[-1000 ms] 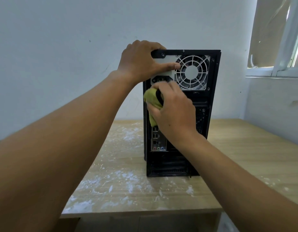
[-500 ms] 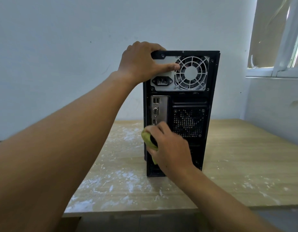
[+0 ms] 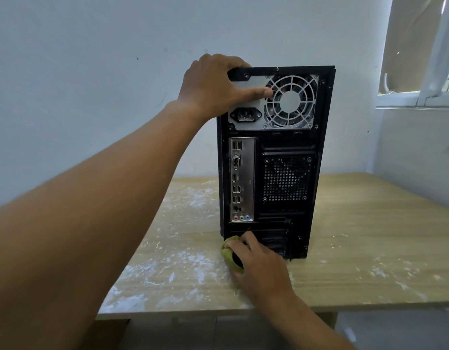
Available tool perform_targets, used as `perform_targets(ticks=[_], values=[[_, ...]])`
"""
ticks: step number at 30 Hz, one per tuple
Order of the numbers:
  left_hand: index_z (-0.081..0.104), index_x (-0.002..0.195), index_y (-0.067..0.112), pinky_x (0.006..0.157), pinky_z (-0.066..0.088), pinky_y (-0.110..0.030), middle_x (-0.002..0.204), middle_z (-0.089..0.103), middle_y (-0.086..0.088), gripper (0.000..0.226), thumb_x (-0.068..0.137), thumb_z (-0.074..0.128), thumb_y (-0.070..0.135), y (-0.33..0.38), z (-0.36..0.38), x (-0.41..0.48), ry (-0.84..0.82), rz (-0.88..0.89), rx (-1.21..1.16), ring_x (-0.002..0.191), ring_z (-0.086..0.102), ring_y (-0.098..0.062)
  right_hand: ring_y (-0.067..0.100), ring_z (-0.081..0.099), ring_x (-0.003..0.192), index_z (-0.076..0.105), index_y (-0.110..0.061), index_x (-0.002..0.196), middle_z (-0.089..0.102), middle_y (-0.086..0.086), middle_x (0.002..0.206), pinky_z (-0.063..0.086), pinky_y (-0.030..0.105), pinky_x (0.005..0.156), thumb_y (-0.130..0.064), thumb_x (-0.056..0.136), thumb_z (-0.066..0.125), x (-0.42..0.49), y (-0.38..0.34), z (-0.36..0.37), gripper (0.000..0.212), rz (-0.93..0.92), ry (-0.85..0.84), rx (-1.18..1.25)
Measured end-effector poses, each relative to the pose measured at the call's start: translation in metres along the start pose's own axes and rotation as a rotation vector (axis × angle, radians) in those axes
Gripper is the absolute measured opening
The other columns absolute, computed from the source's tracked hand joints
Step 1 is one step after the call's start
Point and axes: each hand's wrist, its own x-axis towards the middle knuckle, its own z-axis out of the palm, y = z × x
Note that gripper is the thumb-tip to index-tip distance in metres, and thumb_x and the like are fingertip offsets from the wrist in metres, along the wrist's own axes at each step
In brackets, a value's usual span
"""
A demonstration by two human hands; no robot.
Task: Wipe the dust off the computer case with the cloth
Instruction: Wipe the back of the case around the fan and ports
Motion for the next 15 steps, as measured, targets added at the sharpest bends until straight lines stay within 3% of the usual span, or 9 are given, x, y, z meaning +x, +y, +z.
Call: perform_targets(ticks=[2, 4, 6, 15], values=[[0.072, 0.110, 0.033, 0.086, 0.050, -0.029, 0.093, 0.067, 0.019, 0.075, 0.060, 0.059, 0.087, 0.001, -0.001, 0.000, -0.003, -0.004, 0.002, 0.094, 0.063, -0.008, 0.009, 0.057, 0.052, 0.063, -0.032, 0.094, 0.054, -0.009, 0.087, 0.028, 0.018, 0.044, -0.040, 0.054, 0.090, 0.000, -0.003, -0.005, 0.048, 0.031, -0.070, -0.002], [0.072, 0.111, 0.033, 0.087, 0.051, -0.031, 0.095, 0.068, 0.018, 0.077, 0.058, 0.058, 0.088, 0.001, -0.002, 0.000, -0.007, -0.011, -0.006, 0.096, 0.063, -0.008, 0.016, 0.064, 0.076, 0.058, -0.032, 0.113, 0.051, -0.006, 0.107, 0.037, 0.026, 0.057, -0.040, 0.077, 0.075, 0.002, -0.007, -0.012, 0.041, 0.068, -0.140, -0.023], [0.072, 0.111, 0.032, 0.087, 0.051, -0.031, 0.098, 0.069, 0.016, 0.080, 0.057, 0.057, 0.089, 0.001, -0.002, -0.001, -0.007, -0.013, -0.009, 0.096, 0.063, -0.008, 0.022, 0.061, 0.095, 0.050, -0.030, 0.126, 0.044, -0.004, 0.121, 0.036, 0.028, 0.069, -0.037, 0.091, 0.060, 0.002, -0.008, -0.015, 0.037, 0.084, -0.223, -0.040], [0.072, 0.111, 0.033, 0.086, 0.050, -0.028, 0.090, 0.063, 0.020, 0.072, 0.061, 0.063, 0.085, 0.003, -0.003, -0.001, -0.012, -0.029, -0.005, 0.092, 0.062, -0.005, 0.025, 0.054, 0.093, 0.059, -0.015, 0.112, 0.052, 0.006, 0.116, 0.034, 0.033, 0.071, -0.023, 0.090, 0.061, 0.019, -0.023, -0.022, 0.023, 0.137, -0.370, -0.120]])
